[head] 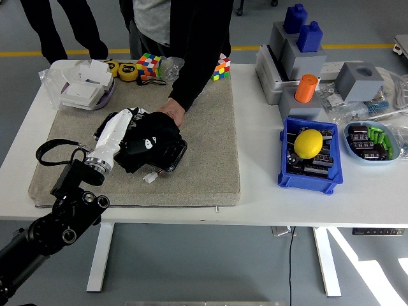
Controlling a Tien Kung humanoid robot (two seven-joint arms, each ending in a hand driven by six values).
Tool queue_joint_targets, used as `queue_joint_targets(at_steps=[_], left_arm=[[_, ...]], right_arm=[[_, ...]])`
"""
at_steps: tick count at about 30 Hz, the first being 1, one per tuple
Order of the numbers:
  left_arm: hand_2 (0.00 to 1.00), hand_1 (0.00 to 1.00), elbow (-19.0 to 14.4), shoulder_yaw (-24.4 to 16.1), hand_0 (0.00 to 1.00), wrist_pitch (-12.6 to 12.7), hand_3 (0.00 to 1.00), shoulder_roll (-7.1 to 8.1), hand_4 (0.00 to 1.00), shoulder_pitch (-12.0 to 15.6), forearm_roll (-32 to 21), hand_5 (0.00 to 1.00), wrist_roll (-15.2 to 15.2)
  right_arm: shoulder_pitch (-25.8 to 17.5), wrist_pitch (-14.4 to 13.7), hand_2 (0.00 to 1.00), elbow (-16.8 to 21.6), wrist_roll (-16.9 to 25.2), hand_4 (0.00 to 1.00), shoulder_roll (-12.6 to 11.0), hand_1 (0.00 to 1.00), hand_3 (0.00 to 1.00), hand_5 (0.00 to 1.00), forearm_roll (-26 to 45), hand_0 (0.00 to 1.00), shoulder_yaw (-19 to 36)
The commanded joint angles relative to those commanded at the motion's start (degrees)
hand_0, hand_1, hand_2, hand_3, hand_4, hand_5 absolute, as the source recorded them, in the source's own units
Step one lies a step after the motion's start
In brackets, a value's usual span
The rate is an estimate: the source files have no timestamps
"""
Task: Pick the rag up,wipe the panel,place it on the desk
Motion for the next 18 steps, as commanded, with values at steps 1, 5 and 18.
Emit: queue_joint_targets(at_steps=[1, 5, 18], left_arm=[[0.276, 0.252, 0.61, -0.70, 0.210, -0.01, 0.561, -0.05, 0.667, -0.19, 0.11, 0.002, -0.01], [0.275, 0.251, 4.17, -3.93, 0.211, -0.06, 0.561, -0.25, 0.668, -1.38, 0.55, 0.002, -0.13], [0.274, 0.250, 15.90, -13.25, 0.210, -0.40, 0.561, -0.66, 0.669, -5.38, 1.75, 0.002, -0.38]], right_arm=[[0.01, 0.01, 0.490, -0.01, -0.01, 0.886, 0.01, 0.555, 0.522, 0.355, -0.02, 0.533, -0.01], [0.08, 0.03, 0.490, -0.02, -0.03, 0.886, 0.02, 0.554, 0.522, 0.353, 0.09, 0.532, -0.19], [0.25, 0.02, 0.489, -0.10, -0.03, 0.885, -0.21, 0.554, 0.521, 0.352, 0.23, 0.529, -0.47]])
